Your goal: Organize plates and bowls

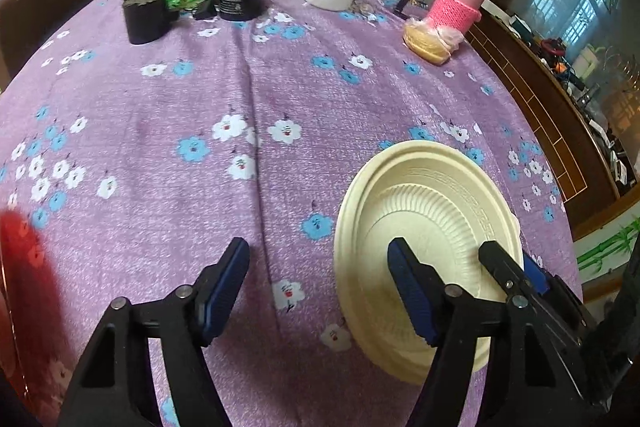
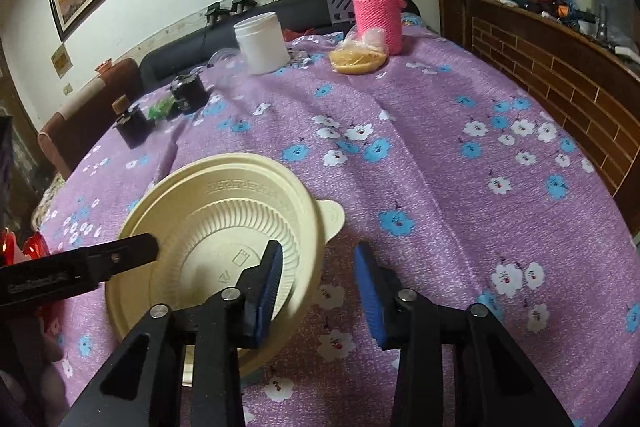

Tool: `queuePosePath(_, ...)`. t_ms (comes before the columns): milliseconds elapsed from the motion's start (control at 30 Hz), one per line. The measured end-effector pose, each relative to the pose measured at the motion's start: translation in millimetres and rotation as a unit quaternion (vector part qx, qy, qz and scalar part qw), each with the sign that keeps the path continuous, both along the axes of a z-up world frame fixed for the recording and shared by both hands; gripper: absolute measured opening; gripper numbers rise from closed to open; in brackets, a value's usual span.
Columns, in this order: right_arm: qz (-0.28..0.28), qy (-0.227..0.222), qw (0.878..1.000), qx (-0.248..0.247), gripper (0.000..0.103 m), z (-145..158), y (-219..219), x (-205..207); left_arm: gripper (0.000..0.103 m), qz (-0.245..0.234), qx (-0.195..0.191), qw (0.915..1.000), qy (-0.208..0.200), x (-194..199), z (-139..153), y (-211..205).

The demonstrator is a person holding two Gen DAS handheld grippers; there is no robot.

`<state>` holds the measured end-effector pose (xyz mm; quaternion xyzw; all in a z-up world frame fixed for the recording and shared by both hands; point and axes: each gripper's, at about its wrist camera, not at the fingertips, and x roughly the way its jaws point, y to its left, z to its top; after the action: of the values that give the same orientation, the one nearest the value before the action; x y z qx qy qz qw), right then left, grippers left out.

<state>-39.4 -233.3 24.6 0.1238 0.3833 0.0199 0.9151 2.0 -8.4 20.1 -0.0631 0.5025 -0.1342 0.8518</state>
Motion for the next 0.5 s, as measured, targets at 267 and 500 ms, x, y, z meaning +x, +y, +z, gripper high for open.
queuePosePath(267,0.024,0.015,0.998,0.051,0.022,-7.6,-2.3,5.7,0.018,-0.035,-0.004,0.9993,0.013,0.5,-4.7,-18.8)
queuePosePath(500,0.044,0.006,0.994,0.102,0.021,-8.2,-5.7,6.4,0.017,-0.025,0.007,0.9996,-0.003,-8.6,4.2,-13.7)
